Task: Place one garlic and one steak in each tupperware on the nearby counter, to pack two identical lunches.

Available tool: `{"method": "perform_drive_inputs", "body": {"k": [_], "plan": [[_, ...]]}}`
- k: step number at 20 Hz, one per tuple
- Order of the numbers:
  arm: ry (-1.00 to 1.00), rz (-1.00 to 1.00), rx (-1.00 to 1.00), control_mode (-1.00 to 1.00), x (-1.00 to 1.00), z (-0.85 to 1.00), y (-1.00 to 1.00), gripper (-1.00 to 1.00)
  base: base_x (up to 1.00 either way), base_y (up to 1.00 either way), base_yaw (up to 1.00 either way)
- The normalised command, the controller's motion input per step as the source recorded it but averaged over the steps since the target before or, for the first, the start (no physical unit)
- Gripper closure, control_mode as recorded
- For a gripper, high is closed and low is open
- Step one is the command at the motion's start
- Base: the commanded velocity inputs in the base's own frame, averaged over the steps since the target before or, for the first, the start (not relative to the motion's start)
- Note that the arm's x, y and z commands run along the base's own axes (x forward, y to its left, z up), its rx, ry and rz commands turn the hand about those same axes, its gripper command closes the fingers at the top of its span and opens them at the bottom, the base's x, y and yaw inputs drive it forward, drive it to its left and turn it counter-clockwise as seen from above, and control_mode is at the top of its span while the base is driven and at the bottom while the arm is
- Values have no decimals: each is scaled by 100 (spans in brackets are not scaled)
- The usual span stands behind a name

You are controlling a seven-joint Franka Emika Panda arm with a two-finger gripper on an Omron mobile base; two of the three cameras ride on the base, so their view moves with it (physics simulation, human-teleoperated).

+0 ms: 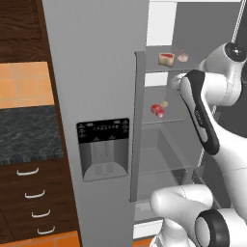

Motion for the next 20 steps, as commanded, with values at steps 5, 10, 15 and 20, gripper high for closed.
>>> {"method": "perform_drive_inputs", "body": {"k": [5, 10, 15, 20], "plan": [[-6, 0, 0, -100, 32, 13, -21, -100, 0, 0, 0], [-1, 0, 0, -100, 46, 18, -15, -100, 0, 0, 0], [0, 0, 0, -100, 42, 29, -10, -100, 0, 0, 0], [2, 0, 0, -100, 52, 7, -8, -100, 0, 0, 0]]}}
